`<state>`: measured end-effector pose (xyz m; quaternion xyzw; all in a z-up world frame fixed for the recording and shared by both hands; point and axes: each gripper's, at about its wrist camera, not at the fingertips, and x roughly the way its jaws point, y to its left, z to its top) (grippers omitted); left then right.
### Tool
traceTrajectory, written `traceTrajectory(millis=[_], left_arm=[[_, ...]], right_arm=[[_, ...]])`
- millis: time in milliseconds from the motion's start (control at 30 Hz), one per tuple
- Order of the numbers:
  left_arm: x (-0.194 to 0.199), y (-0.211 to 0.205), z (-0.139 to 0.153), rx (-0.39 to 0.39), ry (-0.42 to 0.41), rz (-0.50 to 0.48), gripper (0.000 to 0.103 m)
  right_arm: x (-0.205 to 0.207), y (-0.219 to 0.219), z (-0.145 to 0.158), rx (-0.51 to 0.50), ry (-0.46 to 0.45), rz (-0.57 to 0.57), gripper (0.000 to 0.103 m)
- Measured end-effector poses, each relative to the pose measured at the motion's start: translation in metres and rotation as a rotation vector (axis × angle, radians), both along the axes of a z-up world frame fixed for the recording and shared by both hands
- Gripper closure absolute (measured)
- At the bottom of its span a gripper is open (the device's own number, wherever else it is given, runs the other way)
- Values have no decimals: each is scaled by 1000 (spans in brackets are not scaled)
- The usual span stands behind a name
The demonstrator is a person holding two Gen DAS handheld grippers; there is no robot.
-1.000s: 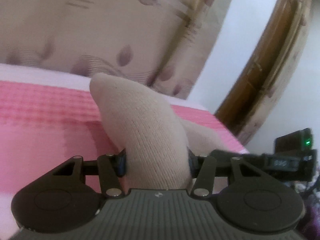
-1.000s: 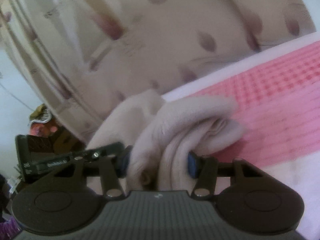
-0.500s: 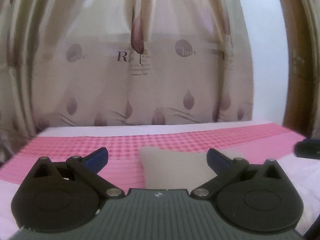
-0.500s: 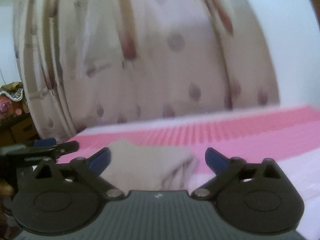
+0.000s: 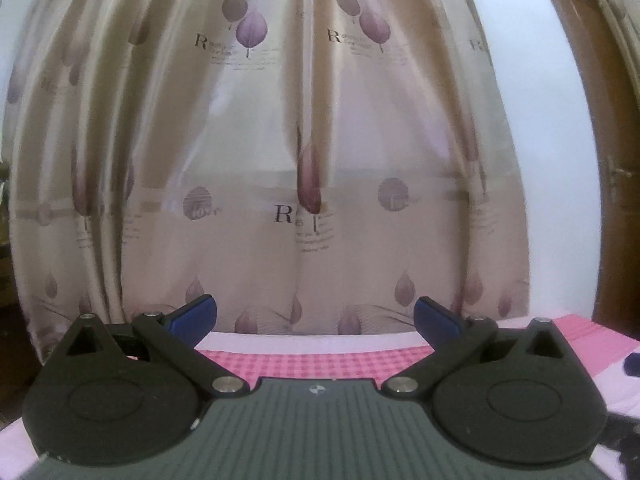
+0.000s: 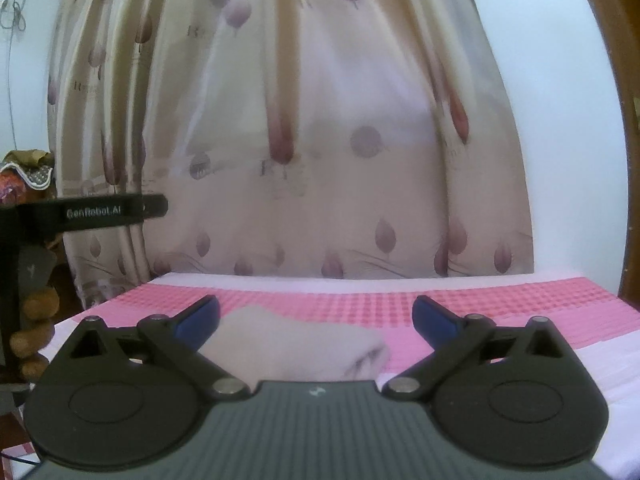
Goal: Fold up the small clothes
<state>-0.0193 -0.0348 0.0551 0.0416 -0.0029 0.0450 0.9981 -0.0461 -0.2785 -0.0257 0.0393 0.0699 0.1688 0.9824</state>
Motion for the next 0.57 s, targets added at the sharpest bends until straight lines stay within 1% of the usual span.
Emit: traceTrajectory(millis=[100, 167, 267, 433, 567], left_arm=[[-4, 5, 3, -52, 47, -59, 0], [-5, 8, 2, -80, 55, -73, 0], [-2, 12, -4, -99, 99, -81, 0], [5, 14, -18, -97, 134, -37, 0], [4, 18, -24, -110, 150, -34, 0]], right_arm=[[-6, 3, 1, -6, 3, 8, 0], [-7, 5, 1, -11, 3, 5, 0], [-8, 7, -2, -18, 23, 1, 0], [-7, 9, -9, -12, 64, -16, 0], [-7, 11, -10, -17, 73, -26, 0]])
